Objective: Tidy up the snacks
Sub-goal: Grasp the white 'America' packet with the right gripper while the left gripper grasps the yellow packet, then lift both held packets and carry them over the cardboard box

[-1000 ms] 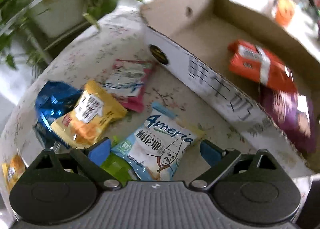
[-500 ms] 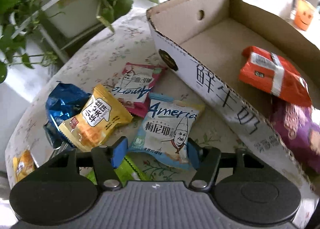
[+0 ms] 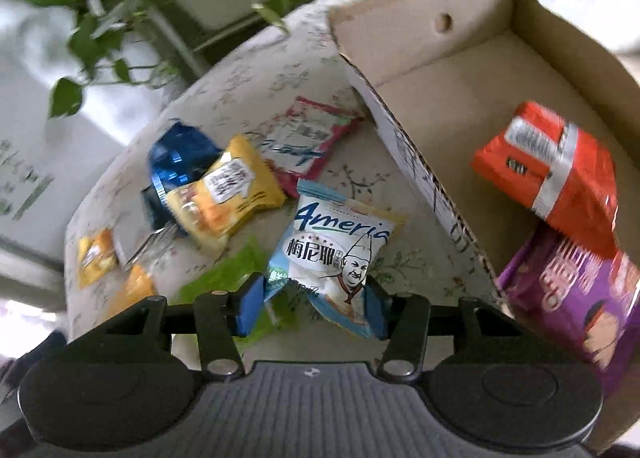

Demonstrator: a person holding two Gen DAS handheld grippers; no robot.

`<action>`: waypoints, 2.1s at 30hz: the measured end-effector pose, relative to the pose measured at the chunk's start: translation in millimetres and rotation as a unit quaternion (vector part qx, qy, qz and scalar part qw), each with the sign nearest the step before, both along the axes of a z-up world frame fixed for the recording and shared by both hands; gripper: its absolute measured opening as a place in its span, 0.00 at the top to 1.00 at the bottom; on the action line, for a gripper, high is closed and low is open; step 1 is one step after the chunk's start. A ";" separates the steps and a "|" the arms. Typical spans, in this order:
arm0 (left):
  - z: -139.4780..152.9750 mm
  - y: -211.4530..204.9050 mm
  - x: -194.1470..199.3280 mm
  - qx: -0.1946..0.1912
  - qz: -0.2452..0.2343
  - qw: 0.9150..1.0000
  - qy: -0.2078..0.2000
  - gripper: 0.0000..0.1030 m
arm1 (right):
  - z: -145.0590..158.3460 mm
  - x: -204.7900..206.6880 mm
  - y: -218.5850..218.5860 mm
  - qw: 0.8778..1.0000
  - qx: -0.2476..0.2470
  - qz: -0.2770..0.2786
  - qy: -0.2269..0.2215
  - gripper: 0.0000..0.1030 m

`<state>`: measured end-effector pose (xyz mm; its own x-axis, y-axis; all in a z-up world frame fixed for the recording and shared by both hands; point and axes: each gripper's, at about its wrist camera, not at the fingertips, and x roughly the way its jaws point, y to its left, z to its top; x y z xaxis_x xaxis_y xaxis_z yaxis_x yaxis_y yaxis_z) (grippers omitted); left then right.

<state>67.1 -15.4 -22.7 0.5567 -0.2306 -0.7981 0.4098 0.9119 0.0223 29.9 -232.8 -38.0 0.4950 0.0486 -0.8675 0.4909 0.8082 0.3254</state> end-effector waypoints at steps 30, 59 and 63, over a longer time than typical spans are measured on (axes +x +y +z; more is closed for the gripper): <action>-19.5 -17.1 -6.2 0.007 0.022 0.999 0.023 0.51 | 29.5 5.0 5.8 0.995 0.025 0.085 -0.049 0.43; 46.9 -36.2 -13.5 -0.130 0.047 0.990 -0.006 0.59 | 56.4 -6.0 -14.2 0.990 -0.006 0.090 -0.110 0.43; 53.5 -51.2 -17.6 -0.143 0.028 0.989 -0.013 0.59 | 61.8 -10.0 -21.1 0.989 -0.010 0.086 -0.122 0.43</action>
<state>49.5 -66.6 30.8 0.5945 -0.4127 -0.6900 0.3609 0.9039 -0.2297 19.9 -253.9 23.8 0.6754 0.1347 -0.7250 0.2541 0.8805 0.4003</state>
